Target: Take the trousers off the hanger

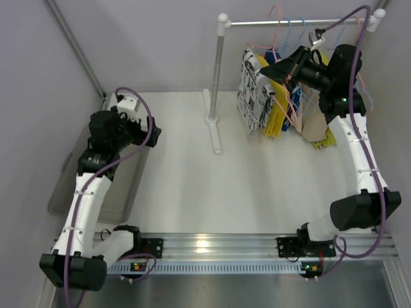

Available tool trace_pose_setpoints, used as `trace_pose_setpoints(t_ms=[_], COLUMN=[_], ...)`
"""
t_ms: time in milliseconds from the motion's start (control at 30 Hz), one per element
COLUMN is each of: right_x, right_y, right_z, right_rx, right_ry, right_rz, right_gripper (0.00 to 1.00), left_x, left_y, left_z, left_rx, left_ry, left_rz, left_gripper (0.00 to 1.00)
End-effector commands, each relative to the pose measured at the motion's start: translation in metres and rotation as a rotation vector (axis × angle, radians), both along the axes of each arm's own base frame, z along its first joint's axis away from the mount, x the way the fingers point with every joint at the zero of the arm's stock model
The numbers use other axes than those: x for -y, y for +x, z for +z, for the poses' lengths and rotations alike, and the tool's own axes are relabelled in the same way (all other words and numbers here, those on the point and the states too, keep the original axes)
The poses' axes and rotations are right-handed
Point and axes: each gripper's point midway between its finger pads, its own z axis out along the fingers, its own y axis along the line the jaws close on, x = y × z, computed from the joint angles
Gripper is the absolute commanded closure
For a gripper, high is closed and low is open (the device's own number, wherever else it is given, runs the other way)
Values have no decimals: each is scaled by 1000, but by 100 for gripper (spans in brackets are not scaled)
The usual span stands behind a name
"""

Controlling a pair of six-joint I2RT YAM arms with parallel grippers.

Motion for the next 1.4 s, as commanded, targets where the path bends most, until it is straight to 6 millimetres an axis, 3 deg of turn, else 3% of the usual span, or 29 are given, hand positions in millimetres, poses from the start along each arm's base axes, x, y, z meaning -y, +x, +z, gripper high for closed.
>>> trace_pose_setpoints(t_ms=[0,33,100,200,233,267,300,333,367,433,467,667,700,833,900,967,1133,1233,1367], right_x=[10,12,14,19,20,25,20,23,26,21,22,21,21,24,25,25,24,25,25], right_y=[-52,-65,-68,-91,-94,-93,-95,-106,-105,-114,-113,-119,-120,-119,-118,-119,-125,-134,-141], right_z=[75,81,73,77,77,78,69,72,74,75,73,86,93,105,108,111,119,124,125], right_rx=[337,362,344,358,363,362,346,358,364,369,356,338,342,346,336,324,326,336,338], right_ry=[42,47,51,62,64,70,58,61,70,68,68,110,115,129,142,156,177,186,192], right_rz=[-38,-45,-68,-119,-136,-192,-208,-234,-286,-291,-308,-313,-316,-337,-342,-340,-331,-324,-313], right_gripper=[100,100,100,100,100,100,100,100,100,100,100,100,100,100,100,100,100,100,100], left_x=[25,31,54,86,95,117,120,132,157,178,199,258,268,294,306,316,322,330,338], left_y=[7,7,8,13,13,6,8,8,-5,-10,-23,-37,-34,-40,-52,-63,-50,-54,-44], left_z=[48,52,60,64,72,73,80,78,78,80,79,74,62,57,63,55,43,34,4], left_rx=[301,348,425,465,496,508,537,541,554,583,591,579,561,556,589,609,614,630,605], left_ry=[63,104,137,138,127,112,105,104,84,67,45,-85,-80,-161,-219,-231,-245,-240,-173], left_rz=[-100,-122,-159,-180,-181,-218,-174,-176,-226,-222,-267,-274,-269,-277,-319,-338,-253,-297,-283], left_gripper=[1,1,1,1,1,1,1,1,1,1,1,1,1,1,1,1,1,1,1])
